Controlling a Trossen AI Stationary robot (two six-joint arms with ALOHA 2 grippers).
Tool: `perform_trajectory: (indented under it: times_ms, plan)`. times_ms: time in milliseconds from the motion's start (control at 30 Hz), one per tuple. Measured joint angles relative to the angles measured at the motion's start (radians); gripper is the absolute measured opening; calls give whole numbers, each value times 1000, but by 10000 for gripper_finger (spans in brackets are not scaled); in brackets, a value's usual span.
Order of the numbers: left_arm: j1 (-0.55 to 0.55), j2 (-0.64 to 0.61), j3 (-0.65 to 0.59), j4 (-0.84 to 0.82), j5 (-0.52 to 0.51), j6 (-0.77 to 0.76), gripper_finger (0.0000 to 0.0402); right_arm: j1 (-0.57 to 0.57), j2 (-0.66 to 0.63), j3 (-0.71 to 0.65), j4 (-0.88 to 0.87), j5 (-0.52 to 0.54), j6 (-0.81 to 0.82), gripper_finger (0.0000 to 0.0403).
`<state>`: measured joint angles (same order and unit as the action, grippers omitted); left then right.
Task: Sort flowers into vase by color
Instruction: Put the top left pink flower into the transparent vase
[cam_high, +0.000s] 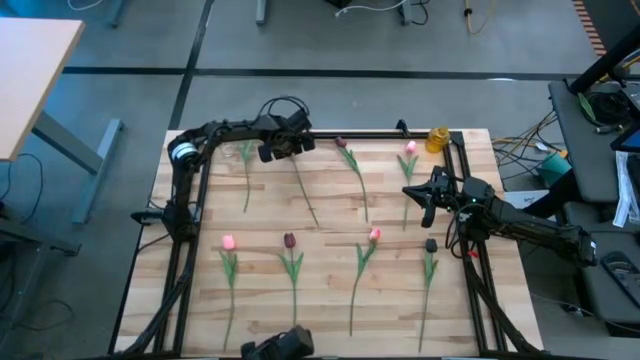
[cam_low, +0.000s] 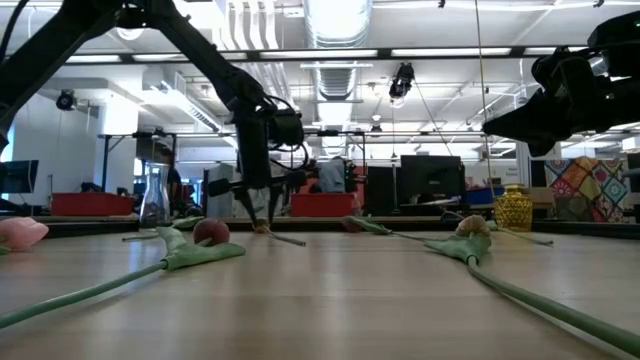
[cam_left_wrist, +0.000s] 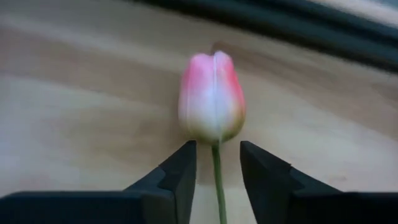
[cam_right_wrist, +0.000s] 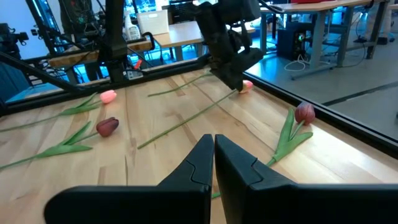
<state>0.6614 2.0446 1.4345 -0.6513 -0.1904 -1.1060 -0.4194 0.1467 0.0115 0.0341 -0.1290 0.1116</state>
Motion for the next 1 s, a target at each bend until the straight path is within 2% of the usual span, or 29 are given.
perform_trajectory:
  times_ms: [200,600,667,800,1000]
  plan:
    - [6,34,-2,40,1,13,70,0,0,0,0,0,0,9]
    - [7,54,0,51,24,49,76,0,0,0,0,0,0,9]
    - [8,55,-1,51,26,69,63,0,0,0,0,0,0,9]
    - [7,47,-3,67,35,128,10,0,0,0,0,0,0,9]
    - [-11,-36,28,64,-11,203,3,0,0,0,0,0,0,9]
